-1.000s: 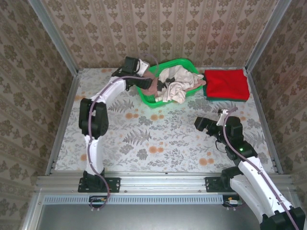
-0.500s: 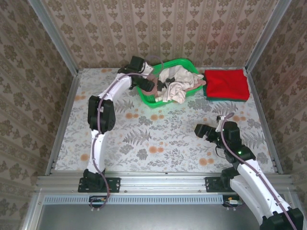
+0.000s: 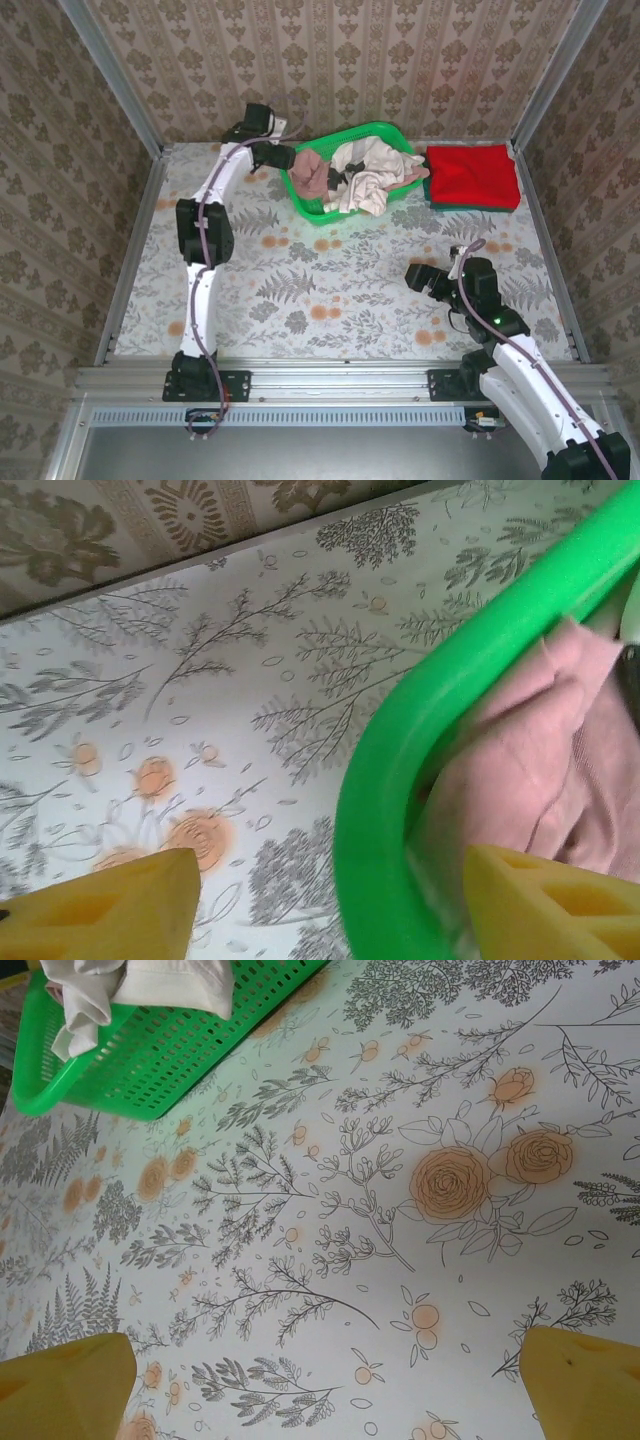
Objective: Fold and stack the t-shirts
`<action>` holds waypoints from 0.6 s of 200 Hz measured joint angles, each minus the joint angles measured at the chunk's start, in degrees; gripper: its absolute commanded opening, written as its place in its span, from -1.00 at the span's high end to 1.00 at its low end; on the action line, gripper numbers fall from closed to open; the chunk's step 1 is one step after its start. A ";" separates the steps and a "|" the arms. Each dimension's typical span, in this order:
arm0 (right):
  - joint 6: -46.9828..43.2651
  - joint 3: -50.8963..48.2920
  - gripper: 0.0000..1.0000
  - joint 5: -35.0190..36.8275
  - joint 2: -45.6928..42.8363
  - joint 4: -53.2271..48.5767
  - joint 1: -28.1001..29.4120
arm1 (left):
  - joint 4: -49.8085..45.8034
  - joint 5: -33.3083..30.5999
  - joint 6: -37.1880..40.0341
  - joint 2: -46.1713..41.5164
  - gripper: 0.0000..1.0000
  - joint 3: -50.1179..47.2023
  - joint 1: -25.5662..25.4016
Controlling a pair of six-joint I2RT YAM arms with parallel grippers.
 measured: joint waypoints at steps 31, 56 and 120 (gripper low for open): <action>0.00 -0.13 -1.00 0.00 0.00 0.33 0.00 | -2.69 2.93 -2.71 3.45 0.03 2.54 0.13; 0.00 -0.31 -1.00 0.00 0.00 0.59 0.00 | -3.23 5.38 -4.33 3.58 0.39 2.51 0.33; 0.46 -0.31 -1.00 -0.04 -1.57 0.55 0.00 | -1.49 7.30 -9.33 -14.27 0.71 -25.62 3.65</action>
